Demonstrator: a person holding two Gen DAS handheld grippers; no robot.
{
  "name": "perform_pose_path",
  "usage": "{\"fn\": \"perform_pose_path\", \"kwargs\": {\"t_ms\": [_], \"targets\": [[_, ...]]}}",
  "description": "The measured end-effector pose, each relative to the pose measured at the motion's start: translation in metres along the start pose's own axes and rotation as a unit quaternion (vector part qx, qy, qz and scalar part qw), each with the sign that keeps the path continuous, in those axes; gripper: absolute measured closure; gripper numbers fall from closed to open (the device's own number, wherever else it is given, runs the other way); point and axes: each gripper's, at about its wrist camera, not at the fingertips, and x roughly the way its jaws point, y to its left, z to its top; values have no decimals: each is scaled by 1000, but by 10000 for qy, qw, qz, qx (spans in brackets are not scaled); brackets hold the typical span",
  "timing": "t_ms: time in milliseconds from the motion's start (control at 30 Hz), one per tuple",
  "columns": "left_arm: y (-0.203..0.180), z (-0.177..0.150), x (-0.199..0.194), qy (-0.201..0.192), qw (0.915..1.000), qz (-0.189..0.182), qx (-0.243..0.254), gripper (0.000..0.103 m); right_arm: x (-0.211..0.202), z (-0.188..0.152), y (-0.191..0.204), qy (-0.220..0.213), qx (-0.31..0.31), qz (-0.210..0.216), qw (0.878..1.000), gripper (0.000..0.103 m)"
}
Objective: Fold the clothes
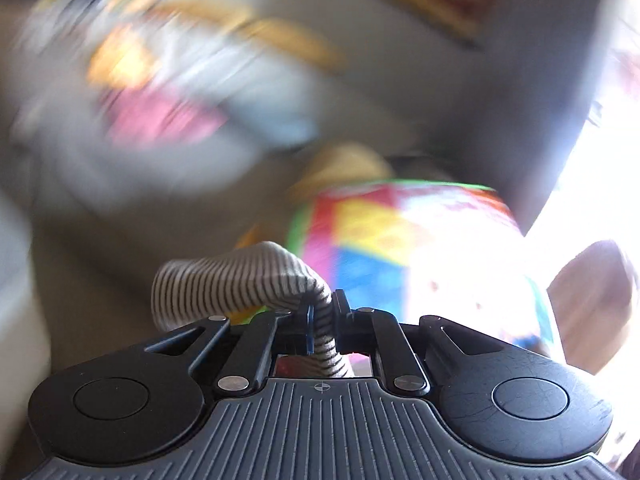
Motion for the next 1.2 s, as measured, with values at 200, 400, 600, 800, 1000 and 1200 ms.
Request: {"fn": "perform_pose_path", "kwargs": {"t_ms": [200, 400, 600, 800, 1000, 1200], "targets": [[-121, -13, -38, -540, 9643, -1346, 2214, 92, -101, -48, -52, -109, 798, -340, 9962, 70], [-169, -78, -19, 804, 9189, -2345, 3068, 74, -181, -122, -119, 242, 1854, -1668, 9681, 61], [-184, -124, -7, 957, 8881, -1634, 4189, 53, -214, -153, -170, 49, 3236, -1296, 9373, 61], [-190, -152, -16, 1076, 8422, -1453, 5079, 46, -197, -178, -188, 86, 3859, -951, 9176, 63], [-178, -153, -3, 1051, 8392, -1042, 5232, 43, -153, -178, -201, 131, 3963, -583, 9162, 75], [-195, -141, 21, 739, 8474, -877, 5184, 89, -137, -130, -216, -171, 3529, -391, 9347, 87]]}}
